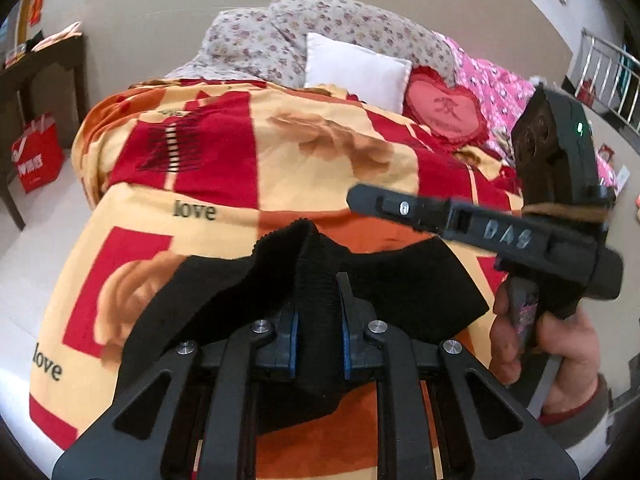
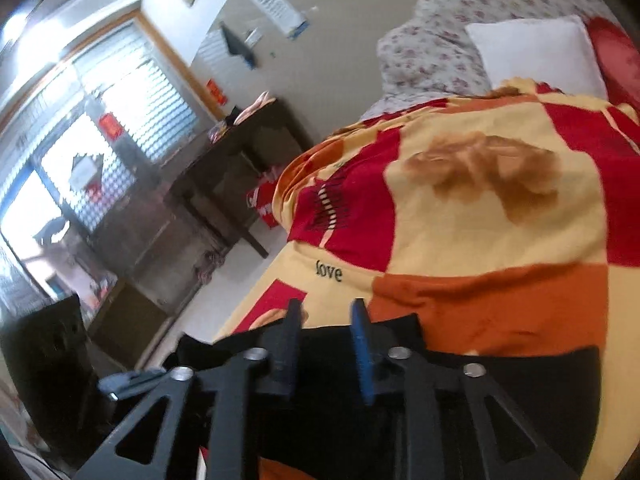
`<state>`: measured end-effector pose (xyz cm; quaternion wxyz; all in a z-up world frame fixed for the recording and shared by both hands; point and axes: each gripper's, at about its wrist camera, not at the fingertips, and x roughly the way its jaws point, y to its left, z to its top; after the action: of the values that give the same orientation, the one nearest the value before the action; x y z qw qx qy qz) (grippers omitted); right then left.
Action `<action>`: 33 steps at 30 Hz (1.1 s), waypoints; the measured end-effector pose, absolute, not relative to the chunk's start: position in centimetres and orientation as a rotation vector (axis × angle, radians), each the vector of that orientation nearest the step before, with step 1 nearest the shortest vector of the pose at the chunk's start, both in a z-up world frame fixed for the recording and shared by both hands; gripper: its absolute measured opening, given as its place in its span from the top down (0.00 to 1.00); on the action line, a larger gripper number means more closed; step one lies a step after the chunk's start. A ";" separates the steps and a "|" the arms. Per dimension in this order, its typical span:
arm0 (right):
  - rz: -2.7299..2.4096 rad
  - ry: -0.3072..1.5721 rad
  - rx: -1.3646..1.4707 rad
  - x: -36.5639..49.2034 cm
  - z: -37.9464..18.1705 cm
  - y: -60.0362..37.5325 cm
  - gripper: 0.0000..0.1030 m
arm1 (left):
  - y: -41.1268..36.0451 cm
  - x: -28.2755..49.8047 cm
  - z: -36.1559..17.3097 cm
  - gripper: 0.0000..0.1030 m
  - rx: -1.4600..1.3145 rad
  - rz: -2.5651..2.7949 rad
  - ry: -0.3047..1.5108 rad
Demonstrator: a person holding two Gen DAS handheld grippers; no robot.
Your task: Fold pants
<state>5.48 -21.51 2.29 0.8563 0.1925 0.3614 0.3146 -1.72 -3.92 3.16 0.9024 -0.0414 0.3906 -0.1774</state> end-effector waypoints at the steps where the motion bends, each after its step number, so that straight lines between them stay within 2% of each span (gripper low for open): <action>1: 0.658 0.758 0.423 5.4 2.4 -22.1 0.56 | -4.7 -1.8 3.0 0.86 -0.072 -0.368 0.808; 2: 0.655 0.759 0.445 5.3 2.4 -22.6 0.53 | -5.5 -1.7 2.8 0.86 -0.058 -0.374 0.806; 9: 0.566 0.840 0.501 5.9 0.0 -23.6 0.52 | -9.5 1.0 -0.5 0.82 0.049 -0.372 0.913; 12: 0.522 0.852 0.524 5.9 -0.8 -24.7 0.52 | -8.8 0.4 0.4 0.80 0.045 -0.416 0.925; 17: 0.547 0.826 0.529 5.0 0.3 -25.3 0.52 | -4.5 -3.1 4.9 0.67 0.046 -0.480 0.864; 19: 0.582 0.832 0.504 4.5 0.6 -24.4 0.52 | -1.6 -4.5 6.3 0.50 0.051 -0.433 0.819; 21: 0.621 0.845 0.463 3.9 0.7 -23.0 0.52 | 1.8 -5.7 7.1 0.41 0.046 -0.340 0.782; 24: 0.681 0.888 0.400 3.1 0.2 -20.4 0.52 | 6.6 -6.6 6.4 0.41 0.033 -0.175 0.786; 28: 0.667 0.927 0.256 1.9 -0.8 -18.1 0.52 | 11.1 -6.7 3.1 0.41 -0.065 -0.090 0.879; 33: 0.680 0.930 0.244 -0.2 -1.3 -19.4 0.51 | 10.6 -7.7 -0.7 0.41 0.002 -0.102 0.927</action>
<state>-0.18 -19.36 -1.25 0.8315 0.1149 0.4387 0.3209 -7.75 10.59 -0.74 0.8932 0.0008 0.4470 -0.0494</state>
